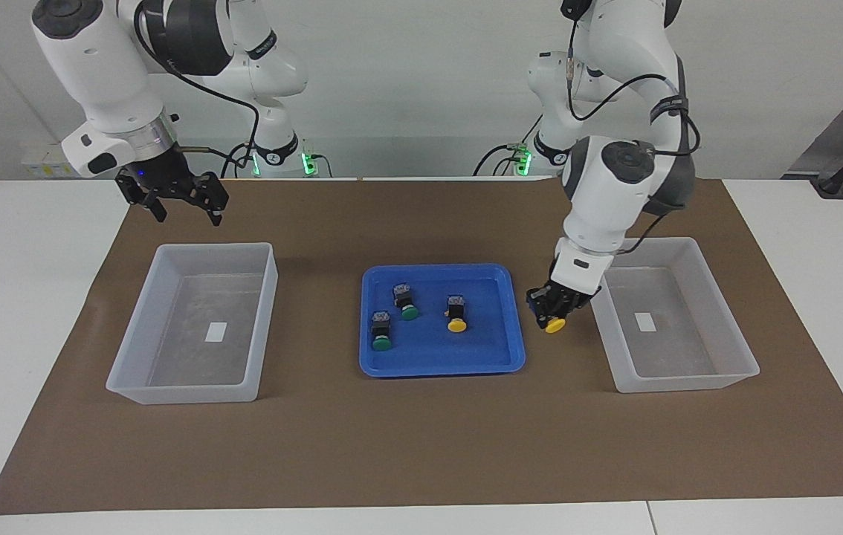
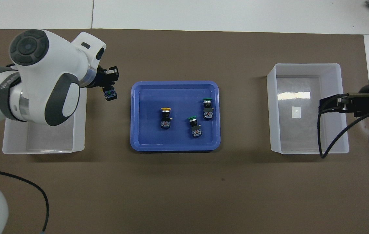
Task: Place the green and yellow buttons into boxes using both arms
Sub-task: 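Carry the yellow button with the left gripper into the nearby box, then lower the yellow button into the box and open the left gripper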
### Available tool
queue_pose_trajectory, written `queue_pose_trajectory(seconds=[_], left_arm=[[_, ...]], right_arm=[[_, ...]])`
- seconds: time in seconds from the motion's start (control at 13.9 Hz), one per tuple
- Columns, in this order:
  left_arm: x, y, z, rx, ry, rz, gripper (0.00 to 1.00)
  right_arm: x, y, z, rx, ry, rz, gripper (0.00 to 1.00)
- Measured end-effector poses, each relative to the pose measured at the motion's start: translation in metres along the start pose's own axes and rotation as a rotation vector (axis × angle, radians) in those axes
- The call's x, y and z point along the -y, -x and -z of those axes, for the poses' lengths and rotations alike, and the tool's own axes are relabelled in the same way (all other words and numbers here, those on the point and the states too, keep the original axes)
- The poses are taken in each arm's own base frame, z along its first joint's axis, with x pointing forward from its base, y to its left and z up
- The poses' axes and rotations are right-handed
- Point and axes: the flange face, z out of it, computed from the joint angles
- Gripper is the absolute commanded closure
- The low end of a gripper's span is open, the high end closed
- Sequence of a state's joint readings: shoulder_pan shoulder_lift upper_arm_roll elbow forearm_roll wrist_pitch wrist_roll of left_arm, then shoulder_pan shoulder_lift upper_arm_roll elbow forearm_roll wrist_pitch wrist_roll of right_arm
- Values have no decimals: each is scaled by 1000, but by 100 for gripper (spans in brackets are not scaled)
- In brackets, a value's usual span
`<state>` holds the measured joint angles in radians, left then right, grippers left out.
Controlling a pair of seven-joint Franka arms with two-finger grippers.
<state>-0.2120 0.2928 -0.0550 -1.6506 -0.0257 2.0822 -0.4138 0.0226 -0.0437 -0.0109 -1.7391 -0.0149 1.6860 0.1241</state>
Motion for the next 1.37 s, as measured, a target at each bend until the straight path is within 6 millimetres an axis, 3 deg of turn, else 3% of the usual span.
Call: queue_pose_trajectory(seconds=[0.29,0.58,0.94,1.37], left_arm=[[82,-30,9,13,-22,-123,100],[148,-39,0,39,-35,-219,100],[180,-12,-44,18,-42,-229,100],[189,21,-98,-13,-44,-229,98]], right_arm=[[0,0,0,0,0,0,0],[0,0,0,0,0,0,0],[0,0,0,0,0,0,0],[0,0,0,0,0,0,0]])
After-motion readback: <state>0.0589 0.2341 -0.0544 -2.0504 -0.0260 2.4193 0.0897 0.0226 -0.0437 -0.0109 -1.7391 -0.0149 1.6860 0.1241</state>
